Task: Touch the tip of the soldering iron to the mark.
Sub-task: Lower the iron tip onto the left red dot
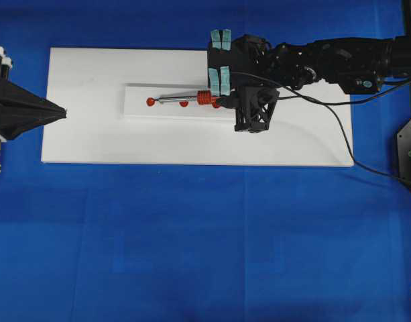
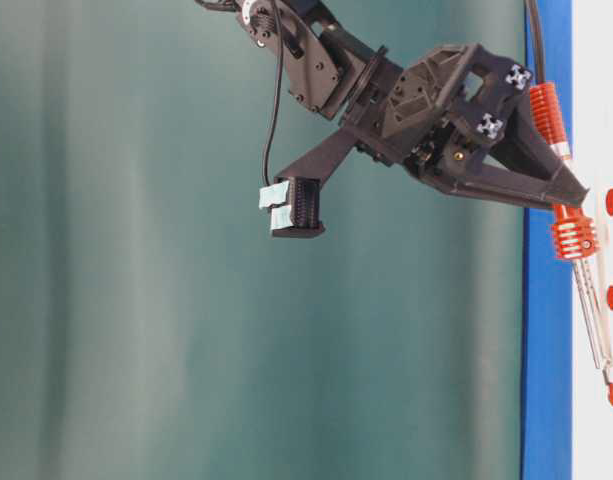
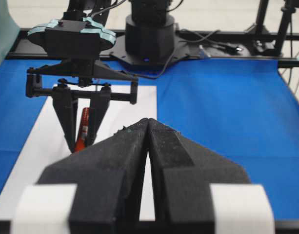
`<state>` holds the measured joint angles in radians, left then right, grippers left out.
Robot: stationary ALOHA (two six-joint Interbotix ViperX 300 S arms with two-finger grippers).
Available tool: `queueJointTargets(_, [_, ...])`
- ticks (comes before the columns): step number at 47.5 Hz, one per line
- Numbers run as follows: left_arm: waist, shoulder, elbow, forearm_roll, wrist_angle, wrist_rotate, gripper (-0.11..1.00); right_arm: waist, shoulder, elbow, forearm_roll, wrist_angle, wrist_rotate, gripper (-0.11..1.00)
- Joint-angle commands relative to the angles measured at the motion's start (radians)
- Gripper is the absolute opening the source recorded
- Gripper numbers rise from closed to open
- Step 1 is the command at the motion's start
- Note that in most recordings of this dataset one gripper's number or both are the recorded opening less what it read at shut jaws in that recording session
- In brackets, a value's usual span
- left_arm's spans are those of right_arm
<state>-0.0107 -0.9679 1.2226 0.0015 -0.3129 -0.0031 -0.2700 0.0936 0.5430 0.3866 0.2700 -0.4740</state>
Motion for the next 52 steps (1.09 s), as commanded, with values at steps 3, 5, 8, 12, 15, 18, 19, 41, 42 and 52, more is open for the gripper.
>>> queueJointTargets(3, [-0.003,0.009,-0.009,0.000,-0.009,0.002,0.00,0.000,-0.014,-0.026,-0.002,-0.005,-0.002,0.06])
queueJointTargets(5, [-0.003,0.009,-0.009,0.000,-0.009,0.002,0.00,0.002,-0.014,-0.026,0.000,-0.005,-0.002,0.06])
queueJointTargets(8, [-0.003,0.009,-0.009,0.002,-0.009,0.002,0.00,0.002,-0.014,-0.026,0.000,-0.003,-0.002,0.06])
queueJointTargets(12, [-0.003,0.009,-0.009,0.000,-0.009,0.002,0.00,0.002,-0.014,-0.026,-0.002,-0.005,-0.002,0.06])
queueJointTargets(15, [-0.003,0.009,-0.009,0.002,-0.009,0.002,0.00,0.002,-0.014,-0.026,0.000,-0.003,-0.002,0.06])
queueJointTargets(18, [-0.003,0.009,-0.009,0.000,-0.009,0.002,0.00,0.002,-0.014,-0.026,0.000,-0.003,-0.002,0.06])
queueJointTargets(19, [-0.003,0.009,-0.011,0.000,-0.009,0.002,0.00,0.002,-0.014,-0.026,0.000,-0.005,-0.002,0.06])
queueJointTargets(41, [-0.003,0.008,-0.009,0.000,-0.009,0.002,0.00,0.006,-0.014,-0.026,0.000,0.003,0.000,0.06])
queueJointTargets(42, [-0.003,0.008,-0.011,0.002,-0.009,0.002,0.00,0.006,-0.014,-0.026,0.000,0.005,0.000,0.06])
queueJointTargets(52, [-0.003,0.009,-0.009,0.002,-0.009,0.000,0.00,0.006,-0.063,-0.031,0.000,0.034,0.002,0.06])
